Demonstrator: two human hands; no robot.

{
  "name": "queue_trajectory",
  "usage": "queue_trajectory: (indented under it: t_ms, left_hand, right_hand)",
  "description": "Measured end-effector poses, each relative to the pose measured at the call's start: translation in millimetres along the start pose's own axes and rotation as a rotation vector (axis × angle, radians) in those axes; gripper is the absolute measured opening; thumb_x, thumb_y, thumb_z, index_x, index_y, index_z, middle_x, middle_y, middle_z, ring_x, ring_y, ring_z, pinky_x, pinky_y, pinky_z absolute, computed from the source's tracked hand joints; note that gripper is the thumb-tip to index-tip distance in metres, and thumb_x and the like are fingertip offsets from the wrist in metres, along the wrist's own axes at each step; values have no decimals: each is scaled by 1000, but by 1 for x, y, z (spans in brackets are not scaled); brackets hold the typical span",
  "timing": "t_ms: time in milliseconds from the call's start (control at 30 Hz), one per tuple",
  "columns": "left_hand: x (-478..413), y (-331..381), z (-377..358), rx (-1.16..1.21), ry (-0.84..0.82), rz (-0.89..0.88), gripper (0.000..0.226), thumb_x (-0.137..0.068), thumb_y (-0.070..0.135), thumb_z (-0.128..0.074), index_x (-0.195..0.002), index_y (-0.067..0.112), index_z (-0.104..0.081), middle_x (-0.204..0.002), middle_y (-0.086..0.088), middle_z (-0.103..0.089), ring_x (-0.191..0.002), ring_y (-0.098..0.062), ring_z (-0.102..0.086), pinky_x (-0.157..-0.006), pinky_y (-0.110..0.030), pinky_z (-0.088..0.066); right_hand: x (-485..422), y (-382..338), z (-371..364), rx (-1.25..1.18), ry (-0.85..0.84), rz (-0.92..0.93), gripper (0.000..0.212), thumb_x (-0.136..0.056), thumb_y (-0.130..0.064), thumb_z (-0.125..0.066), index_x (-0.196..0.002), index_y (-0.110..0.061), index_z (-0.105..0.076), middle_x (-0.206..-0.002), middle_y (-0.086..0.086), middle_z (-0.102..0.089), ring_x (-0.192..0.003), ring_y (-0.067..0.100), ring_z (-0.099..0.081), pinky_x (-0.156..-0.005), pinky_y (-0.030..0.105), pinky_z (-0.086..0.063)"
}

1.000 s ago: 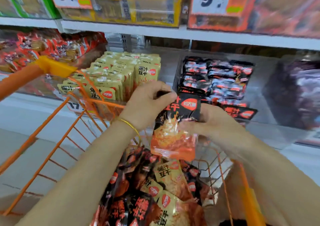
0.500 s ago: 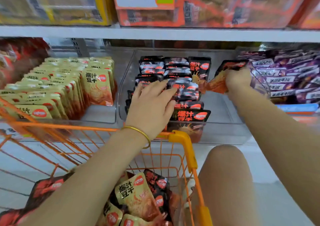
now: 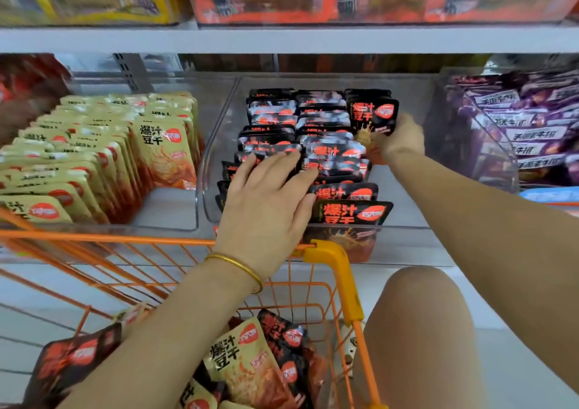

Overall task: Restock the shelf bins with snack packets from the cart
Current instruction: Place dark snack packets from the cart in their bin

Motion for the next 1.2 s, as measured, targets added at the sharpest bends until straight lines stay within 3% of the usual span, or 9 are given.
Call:
queue_trajectory:
  t_ms: [233,367,533,667,767,833,933,1067,1200]
  left_hand:
    - [-1,-1,2,65,0,-18,44,-91,32,-34,-123,18,-60,-134,-5,-52,-127,-24,-45,-112,-46,-25]
    - [7,-4,22,155,68,-63,37,-91,24,-40,-118,13,-63,-131,-6,-55,-121,-26,-49,-107,-47,-32]
    - [48,-40,67,126,121,-5,31,-88,20,-45,-109,15,-67,-122,-1,-60,-110,-26,-54,-93,-39,-40]
    - [97,-91,91,120,-1,131,27,-83,17,-49,-98,12,-70,-105,-4,-67,-98,-15,-54,-87,-22,-31]
    - [140,-131,92,90,-160,321,24,-83,14,-54,-99,10,-70,-100,-8,-68,-96,-23,-57,-87,-31,-36]
    - [163,-146,91,83,-194,420,22,-84,11,-54,-100,7,-70,-103,-11,-68,-100,-31,-58,-89,-35,-37]
    - [178,-155,89,94,-184,543,22,-87,2,-54,-103,10,-69,-110,-11,-65,-106,-31,-54,-94,-35,-39]
    - [188,-173,81,111,-234,707,28,-90,2,-48,-110,13,-65,-118,-8,-62,-110,-27,-55,-94,-36,-43]
    - [193,-176,75,86,-298,767,32,-93,3,-44,-116,16,-61,-124,-8,-58,-112,-25,-53,-96,-37,-43]
  right_hand:
    - [7,-3,-11,4,-1,-111,61,-84,-27,-70,-124,1,-34,-133,21,-44,-120,32,-49,-97,40,-41]
    - [23,-18,11,-33,7,-100,55,-86,-17,-68,-124,-1,-33,-135,18,-43,-121,30,-48,-91,33,-42]
    - [116,-97,56,-115,44,463,17,-86,-6,-57,-99,-10,-47,-97,9,-52,-90,21,-52,-66,22,-31]
    - [245,-155,22,-234,-427,768,13,-85,-4,-59,-87,-15,-52,-75,-8,-50,-65,5,-48,-63,19,-40]
    - [333,-164,-45,-45,-888,870,4,-89,-9,-59,-91,-12,-58,-74,-9,-50,-63,8,-49,-60,10,-38]
    - [373,-157,-87,77,-1048,911,6,-91,-15,-58,-94,-9,-61,-71,-8,-49,-64,9,-48,-54,10,-35]
    - [399,-142,-131,209,-1081,876,17,-92,-30,-57,-97,-14,-54,-84,-1,-52,-75,18,-52,-58,29,-36]
    - [395,-130,-162,162,-973,730,40,-94,-38,-53,-114,-4,-50,-102,14,-58,-94,31,-57,-71,37,-42]
    - [385,-125,-174,53,-970,602,22,-86,-31,-67,-86,-14,-52,-77,-1,-50,-78,26,-53,-62,33,-38]
Point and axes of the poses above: each hand's wrist, its own x-axis away from the middle knuckle, its own z-axis out of the back of the hand, y = z × x, the point moved 7 cm from there along -x, towards the middle knuckle
